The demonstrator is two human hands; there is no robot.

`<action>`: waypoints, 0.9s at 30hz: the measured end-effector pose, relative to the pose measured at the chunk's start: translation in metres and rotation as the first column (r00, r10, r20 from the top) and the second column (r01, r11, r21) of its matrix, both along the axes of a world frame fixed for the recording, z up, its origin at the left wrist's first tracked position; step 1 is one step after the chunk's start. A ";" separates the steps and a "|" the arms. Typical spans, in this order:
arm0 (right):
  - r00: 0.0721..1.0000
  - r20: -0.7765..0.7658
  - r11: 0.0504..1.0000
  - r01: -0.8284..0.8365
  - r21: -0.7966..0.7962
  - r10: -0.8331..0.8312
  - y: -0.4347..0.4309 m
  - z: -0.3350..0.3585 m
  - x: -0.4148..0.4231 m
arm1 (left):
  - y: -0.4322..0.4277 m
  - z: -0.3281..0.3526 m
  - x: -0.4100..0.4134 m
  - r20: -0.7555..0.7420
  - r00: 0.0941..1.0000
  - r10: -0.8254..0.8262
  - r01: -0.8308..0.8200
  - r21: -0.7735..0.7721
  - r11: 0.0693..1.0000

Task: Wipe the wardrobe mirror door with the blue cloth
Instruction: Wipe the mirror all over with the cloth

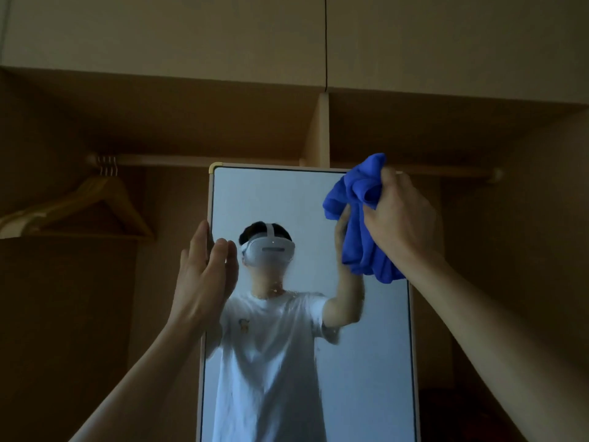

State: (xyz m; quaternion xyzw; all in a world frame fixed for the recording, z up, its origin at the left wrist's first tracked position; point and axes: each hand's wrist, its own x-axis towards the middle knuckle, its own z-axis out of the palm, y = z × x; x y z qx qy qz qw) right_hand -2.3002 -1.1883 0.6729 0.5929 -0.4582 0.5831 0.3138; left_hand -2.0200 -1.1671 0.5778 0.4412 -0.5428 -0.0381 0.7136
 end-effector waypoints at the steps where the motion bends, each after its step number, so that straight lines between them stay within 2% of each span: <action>1: 1.000 -0.028 1.000 0.004 -0.005 -0.004 0.003 0.000 0.008 | 0.003 0.000 0.001 -0.008 1.000 -0.029 0.030 0.008 1.000; 5: 0.988 -0.150 0.999 -0.028 0.016 0.031 0.008 -0.001 0.039 | 0.020 0.001 -0.001 -0.003 0.996 -0.089 0.089 -0.011 0.996; 9: 0.969 -0.246 0.999 -0.013 -0.037 0.003 0.015 -0.007 0.069 | 0.024 -0.003 0.004 -0.035 0.983 -0.178 0.179 0.016 0.984; 11: 0.951 -0.310 0.998 -0.030 -0.054 0.012 0.019 -0.010 0.083 | 0.024 -0.006 0.007 -0.042 0.986 -0.162 0.163 0.030 0.986; 18: 0.812 -0.575 0.985 -0.160 -0.056 0.099 0.032 -0.013 0.124 | 0.020 -0.019 0.016 -0.139 0.951 -0.277 0.285 0.035 0.958; 22: 0.749 -0.651 0.978 -0.203 -0.048 0.124 0.036 -0.014 0.142 | 0.026 -0.019 0.016 -0.133 0.938 -0.321 0.325 0.004 0.946; 27: 0.728 -0.667 0.975 -0.222 -0.012 0.158 0.035 -0.015 0.143 | 0.030 -0.021 0.024 -0.043 0.955 -0.294 0.294 -0.001 0.956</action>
